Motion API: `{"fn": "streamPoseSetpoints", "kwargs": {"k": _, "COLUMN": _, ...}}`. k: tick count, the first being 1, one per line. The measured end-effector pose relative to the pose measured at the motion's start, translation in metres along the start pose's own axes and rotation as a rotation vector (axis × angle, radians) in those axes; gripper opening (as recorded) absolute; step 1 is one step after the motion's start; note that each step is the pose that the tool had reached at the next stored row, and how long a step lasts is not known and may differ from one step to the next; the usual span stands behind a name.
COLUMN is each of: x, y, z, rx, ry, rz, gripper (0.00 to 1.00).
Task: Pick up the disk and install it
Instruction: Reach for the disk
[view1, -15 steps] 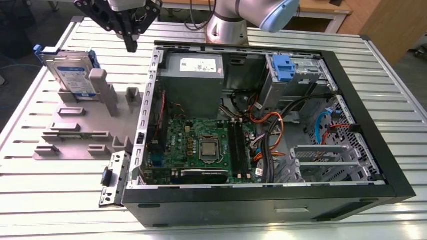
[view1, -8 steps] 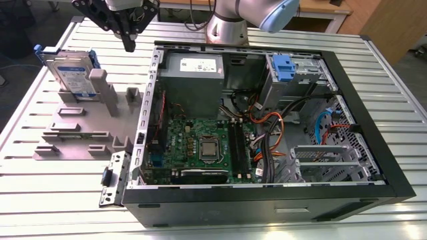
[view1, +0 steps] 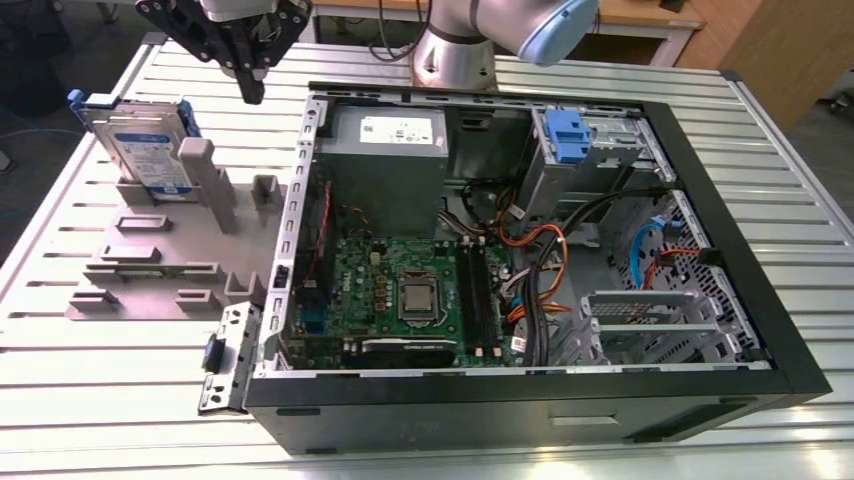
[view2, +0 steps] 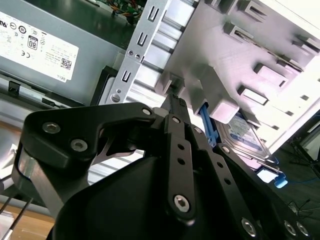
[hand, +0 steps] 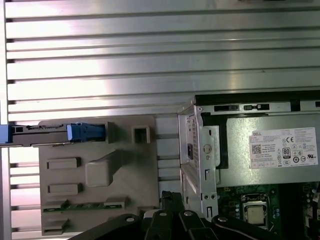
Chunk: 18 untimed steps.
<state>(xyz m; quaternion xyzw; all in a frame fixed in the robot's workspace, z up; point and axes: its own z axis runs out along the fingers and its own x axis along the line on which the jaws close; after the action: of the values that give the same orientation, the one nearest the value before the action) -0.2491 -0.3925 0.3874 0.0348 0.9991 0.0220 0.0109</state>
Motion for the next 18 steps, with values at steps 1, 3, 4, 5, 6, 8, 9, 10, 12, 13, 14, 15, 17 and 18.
{"fn": "streamPoseSetpoints", "kwargs": {"k": 1, "x": 0.0008, "y": 0.0, "z": 0.0001, "rx": -0.0001, "ry": -0.0001, "rz": 0.0, "gripper": 0.11}}
{"fn": "streamPoseSetpoints", "kwargs": {"k": 3, "x": 0.0024, "y": 0.0001, "z": 0.0003, "rx": -0.0001, "ry": -0.0001, "rz": 0.0, "gripper": 0.11}}
{"fn": "streamPoseSetpoints", "kwargs": {"k": 4, "x": 0.0031, "y": 0.0, "z": 0.0004, "rx": -0.0001, "ry": -0.0001, "rz": 0.0, "gripper": 0.11}}
{"fn": "streamPoseSetpoints", "kwargs": {"k": 5, "x": 0.0035, "y": 0.0001, "z": 0.0004, "rx": -0.0001, "ry": -0.0002, "rz": 0.0, "gripper": 0.11}}
{"fn": "streamPoseSetpoints", "kwargs": {"k": 6, "x": 0.0039, "y": 0.0, "z": 0.0004, "rx": 0.0, "ry": -0.0001, "rz": 0.0, "gripper": 0.11}}
{"fn": "streamPoseSetpoints", "kwargs": {"k": 8, "x": 0.0042, "y": 0.0, "z": 0.0004, "rx": 0.0, "ry": 0.0, "rz": 0.0, "gripper": 0.11}}
{"fn": "streamPoseSetpoints", "kwargs": {"k": 9, "x": 0.0044, "y": 0.0001, "z": 0.0005, "rx": 0.0, "ry": 0.0, "rz": 0.0, "gripper": 0.11}}
{"fn": "streamPoseSetpoints", "kwargs": {"k": 10, "x": 0.0045, "y": 0.0001, "z": 0.0005, "rx": 0.0, "ry": -0.0001, "rz": 0.0, "gripper": 0.11}}
{"fn": "streamPoseSetpoints", "kwargs": {"k": 12, "x": 0.0046, "y": 0.0001, "z": 0.0006, "rx": 0.0, "ry": 0.0, "rz": 0.0, "gripper": 0.11}}
{"fn": "streamPoseSetpoints", "kwargs": {"k": 13, "x": 0.0046, "y": 0.0001, "z": 0.0006, "rx": 0.0, "ry": 0.0, "rz": 0.0, "gripper": 0.11}}
{"fn": "streamPoseSetpoints", "kwargs": {"k": 14, "x": 0.0047, "y": 0.0002, "z": 0.0006, "rx": 0.0, "ry": 0.0, "rz": 0.0, "gripper": 0.11}}
{"fn": "streamPoseSetpoints", "kwargs": {"k": 15, "x": 0.0052, "y": 0.0003, "z": 0.0007, "rx": -0.0001, "ry": -0.0002, "rz": 0.0, "gripper": 0.11}}
{"fn": "streamPoseSetpoints", "kwargs": {"k": 17, "x": 0.0059, "y": 0.0004, "z": 0.0008, "rx": -0.0002, "ry": -0.0002, "rz": 0.0, "gripper": 0.11}}
{"fn": "streamPoseSetpoints", "kwargs": {"k": 18, "x": 0.0061, "y": 0.0004, "z": 0.0008, "rx": 0.0, "ry": -0.0001, "rz": 0.0, "gripper": 0.11}}
